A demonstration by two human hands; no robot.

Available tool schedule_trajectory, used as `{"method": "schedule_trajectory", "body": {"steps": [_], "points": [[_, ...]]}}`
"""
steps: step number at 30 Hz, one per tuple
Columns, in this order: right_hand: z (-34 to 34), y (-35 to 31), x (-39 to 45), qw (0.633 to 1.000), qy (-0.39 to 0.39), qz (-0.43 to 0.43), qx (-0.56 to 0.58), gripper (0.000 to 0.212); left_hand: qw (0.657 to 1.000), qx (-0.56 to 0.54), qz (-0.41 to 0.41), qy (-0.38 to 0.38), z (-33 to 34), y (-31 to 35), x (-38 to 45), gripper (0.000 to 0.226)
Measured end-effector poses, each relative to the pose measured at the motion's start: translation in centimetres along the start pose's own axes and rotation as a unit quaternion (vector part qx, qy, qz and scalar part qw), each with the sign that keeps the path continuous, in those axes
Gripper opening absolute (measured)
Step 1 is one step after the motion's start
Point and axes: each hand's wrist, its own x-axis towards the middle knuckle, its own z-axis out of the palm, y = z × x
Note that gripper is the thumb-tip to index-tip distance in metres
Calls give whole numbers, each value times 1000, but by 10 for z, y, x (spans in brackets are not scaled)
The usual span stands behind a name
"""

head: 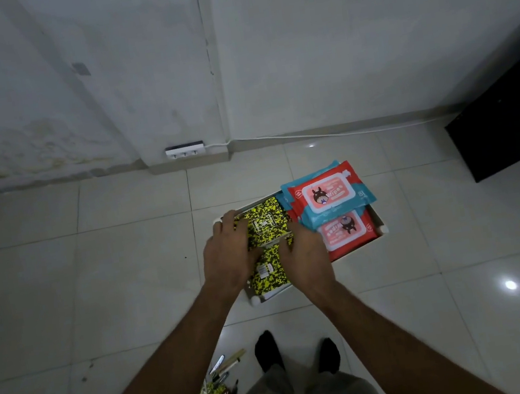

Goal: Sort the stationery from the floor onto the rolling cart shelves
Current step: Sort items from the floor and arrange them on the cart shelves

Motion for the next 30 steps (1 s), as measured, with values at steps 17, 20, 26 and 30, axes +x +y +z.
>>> {"method": "schedule_trajectory", "body": {"steps": [17,20,26,30], "points": [[5,64,-116,963,-8,-242,115,16,977,-135,-25,166,38,25,-185,23],[17,87,-146,963,-50,-244,105,18,971,-166,-62,159,55,27,-228,20],[48,131,-190,967,-88,-209,114,15,961,-212,-144,100,90,11,-295,13],[87,163,-209,969,-134,-175,110,20,955,-233,-176,57,120,-12,-325,9]]}}
